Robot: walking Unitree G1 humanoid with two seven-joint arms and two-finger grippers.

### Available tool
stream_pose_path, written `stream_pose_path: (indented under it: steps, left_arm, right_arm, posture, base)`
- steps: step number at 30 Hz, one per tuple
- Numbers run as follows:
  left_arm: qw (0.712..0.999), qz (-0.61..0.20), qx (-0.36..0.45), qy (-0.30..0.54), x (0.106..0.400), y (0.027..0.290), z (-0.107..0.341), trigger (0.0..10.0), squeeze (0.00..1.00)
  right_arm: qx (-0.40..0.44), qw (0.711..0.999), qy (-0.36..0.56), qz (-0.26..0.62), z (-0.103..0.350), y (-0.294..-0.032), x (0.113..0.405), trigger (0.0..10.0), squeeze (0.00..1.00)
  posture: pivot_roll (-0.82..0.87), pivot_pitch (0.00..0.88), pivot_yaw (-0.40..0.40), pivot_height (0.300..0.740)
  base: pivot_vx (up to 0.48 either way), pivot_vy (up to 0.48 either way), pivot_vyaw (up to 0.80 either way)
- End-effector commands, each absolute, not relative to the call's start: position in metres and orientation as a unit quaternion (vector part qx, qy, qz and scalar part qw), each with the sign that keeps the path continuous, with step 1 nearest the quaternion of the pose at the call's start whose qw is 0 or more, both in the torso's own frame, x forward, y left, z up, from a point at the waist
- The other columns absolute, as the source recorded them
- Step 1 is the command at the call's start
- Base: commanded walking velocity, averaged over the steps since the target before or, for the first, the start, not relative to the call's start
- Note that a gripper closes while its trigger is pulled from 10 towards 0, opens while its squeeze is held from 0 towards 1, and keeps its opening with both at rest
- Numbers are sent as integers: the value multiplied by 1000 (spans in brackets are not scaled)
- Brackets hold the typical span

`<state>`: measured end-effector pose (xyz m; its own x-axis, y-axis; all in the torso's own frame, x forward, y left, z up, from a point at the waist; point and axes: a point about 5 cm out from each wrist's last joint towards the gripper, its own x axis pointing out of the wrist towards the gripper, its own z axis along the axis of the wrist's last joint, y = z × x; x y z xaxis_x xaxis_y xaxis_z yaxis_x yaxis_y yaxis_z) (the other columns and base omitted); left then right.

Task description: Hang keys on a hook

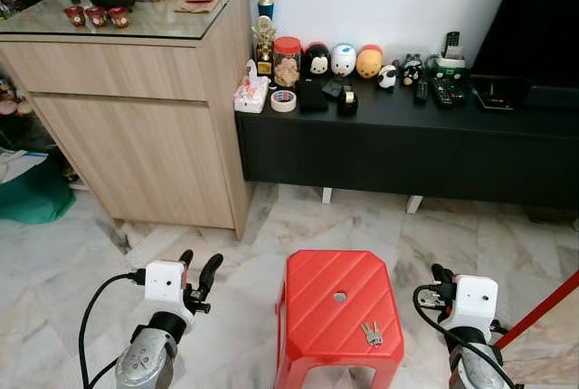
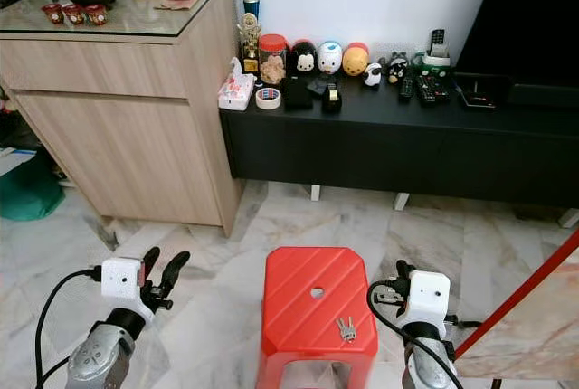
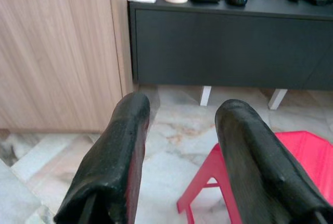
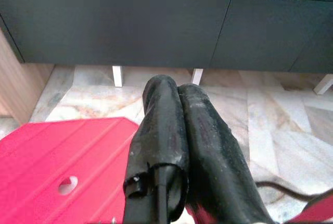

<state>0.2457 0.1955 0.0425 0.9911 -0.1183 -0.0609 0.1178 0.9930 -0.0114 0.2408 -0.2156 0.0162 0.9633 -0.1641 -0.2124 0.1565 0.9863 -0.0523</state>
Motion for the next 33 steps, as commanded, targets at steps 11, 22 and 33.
stream_pose_path:
  steps: [11,22,33]
  left_arm:
    - [998,-55,-9,33,250,191,47,10000,0]
    - [999,-38,-6,37,248,199,48,10000,0]
    - [998,-41,-5,36,253,198,51,10000,0]
  right_arm:
    - [10,984,164,-73,-3,-210,242,10000,0]
    - [29,981,183,-64,-11,-205,248,10000,0]
    - [25,981,185,-60,-10,-204,254,10000,0]
  posture:
    - [-2,0,-38,666]
    - [17,0,-35,666]
    - [11,0,-27,636]
  base:
    - [0,0,0]
    - [0,0,0]
    - [0,0,0]
